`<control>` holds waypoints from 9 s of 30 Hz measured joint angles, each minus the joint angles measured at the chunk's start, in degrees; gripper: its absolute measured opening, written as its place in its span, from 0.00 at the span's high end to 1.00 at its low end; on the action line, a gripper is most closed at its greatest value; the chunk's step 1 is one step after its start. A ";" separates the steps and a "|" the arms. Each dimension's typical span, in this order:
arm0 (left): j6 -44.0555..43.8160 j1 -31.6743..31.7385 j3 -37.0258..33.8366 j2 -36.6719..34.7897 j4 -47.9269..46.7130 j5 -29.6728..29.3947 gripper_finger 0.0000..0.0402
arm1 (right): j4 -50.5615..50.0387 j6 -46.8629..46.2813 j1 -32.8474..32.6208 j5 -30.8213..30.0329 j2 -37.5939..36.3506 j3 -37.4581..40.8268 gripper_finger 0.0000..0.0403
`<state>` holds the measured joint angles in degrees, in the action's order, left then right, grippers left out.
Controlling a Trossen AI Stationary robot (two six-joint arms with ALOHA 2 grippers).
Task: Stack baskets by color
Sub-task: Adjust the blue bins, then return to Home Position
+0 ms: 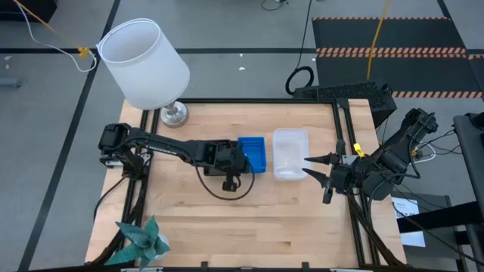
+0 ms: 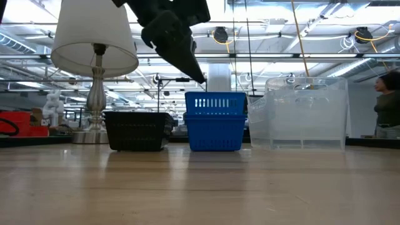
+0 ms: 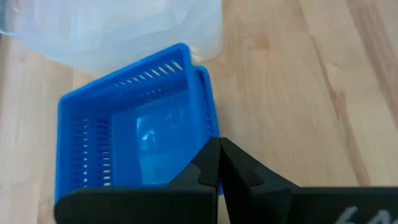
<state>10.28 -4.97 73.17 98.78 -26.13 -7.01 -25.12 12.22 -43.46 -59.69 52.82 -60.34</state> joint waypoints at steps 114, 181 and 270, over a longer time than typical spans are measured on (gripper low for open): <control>-6.28 -4.37 -69.19 -56.94 60.81 -3.31 0.98 | 42.44 0.43 19.56 42.04 -34.75 55.14 1.00; -9.31 -4.37 -70.99 -58.42 59.85 -3.45 0.98 | 26.78 0.81 35.30 52.62 -52.76 58.03 1.00; 1.67 -4.52 -72.48 -98.64 28.13 -1.92 0.99 | 30.85 -2.55 38.23 52.29 -52.11 58.03 1.00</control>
<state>11.95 -9.50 0.69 0.14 1.99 -8.93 5.74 9.67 -5.23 -7.40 0.71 -2.31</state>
